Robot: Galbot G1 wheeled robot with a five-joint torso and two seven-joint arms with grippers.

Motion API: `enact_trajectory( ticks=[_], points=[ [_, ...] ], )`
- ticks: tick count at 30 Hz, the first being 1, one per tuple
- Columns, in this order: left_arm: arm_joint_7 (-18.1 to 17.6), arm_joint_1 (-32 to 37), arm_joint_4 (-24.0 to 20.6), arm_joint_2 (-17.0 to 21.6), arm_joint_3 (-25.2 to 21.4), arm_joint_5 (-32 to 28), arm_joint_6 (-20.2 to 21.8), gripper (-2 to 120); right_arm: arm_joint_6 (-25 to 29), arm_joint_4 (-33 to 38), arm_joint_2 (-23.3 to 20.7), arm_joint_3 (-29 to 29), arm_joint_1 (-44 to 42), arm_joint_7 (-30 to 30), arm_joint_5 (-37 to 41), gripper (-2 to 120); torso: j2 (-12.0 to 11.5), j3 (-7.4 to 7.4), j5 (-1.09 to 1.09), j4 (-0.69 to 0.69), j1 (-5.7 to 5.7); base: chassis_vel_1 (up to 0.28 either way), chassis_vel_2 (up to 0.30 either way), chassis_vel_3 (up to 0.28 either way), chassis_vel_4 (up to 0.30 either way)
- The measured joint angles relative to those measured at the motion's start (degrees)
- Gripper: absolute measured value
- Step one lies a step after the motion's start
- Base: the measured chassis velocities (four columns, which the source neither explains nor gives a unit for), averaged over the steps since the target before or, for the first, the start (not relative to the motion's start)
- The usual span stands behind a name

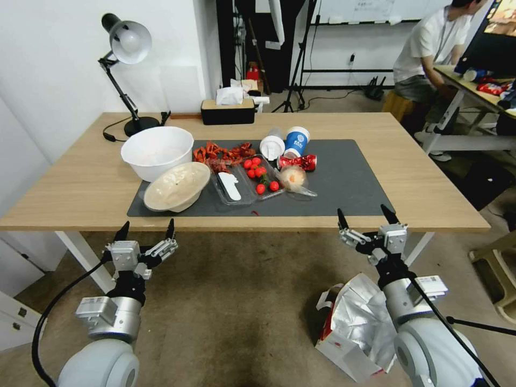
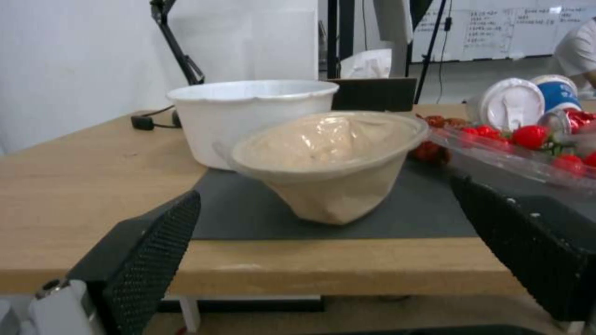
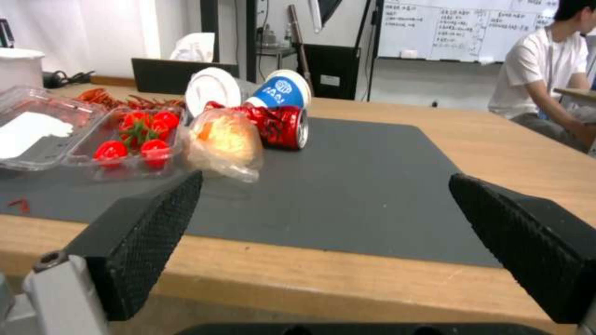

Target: Pick up the food delivery bag from the floor and place it on the table.

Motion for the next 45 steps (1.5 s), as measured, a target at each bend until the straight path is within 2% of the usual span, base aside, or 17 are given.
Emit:
enact_trajectory(
  ticks=[16, 23, 29, 45],
  points=[
    [-0.24, 0.23, 0.41, 0.50, 1.58, -0.53, -0.34, 100, 0.47, 0.86, 1.86, -0.08, -0.38, -0.13, -0.86, 100, -4.87, -2.76, 0.00, 0.01, -2.12, 0.000, 0.000, 0.000, 0.000],
    [-0.26, 0.00, 0.41, 0.55, 1.66, -0.57, -0.28, 100, 0.52, 0.92, 1.85, -0.02, -0.36, -0.07, -0.81, 100, -5.94, -3.38, 0.00, 0.00, -2.53, 0.000, 0.000, 0.000, 0.000],
    [-0.43, 0.21, 0.33, 0.66, 2.78, -0.69, -0.26, 99, 1.34, 0.63, 2.83, -0.45, -0.72, -0.07, -0.97, 100, -8.34, -4.78, 0.00, 0.00, -3.55, 0.000, 0.000, 0.000, 0.000],
    [-0.07, -0.11, 0.26, 0.97, 3.53, -0.13, -0.35, 99, 2.03, 0.71, 2.89, -0.26, -1.28, 0.05, -0.66, 100, -12.55, -7.20, 0.00, 0.01, -5.35, 0.000, 0.000, 0.000, 0.000]
  ],
)
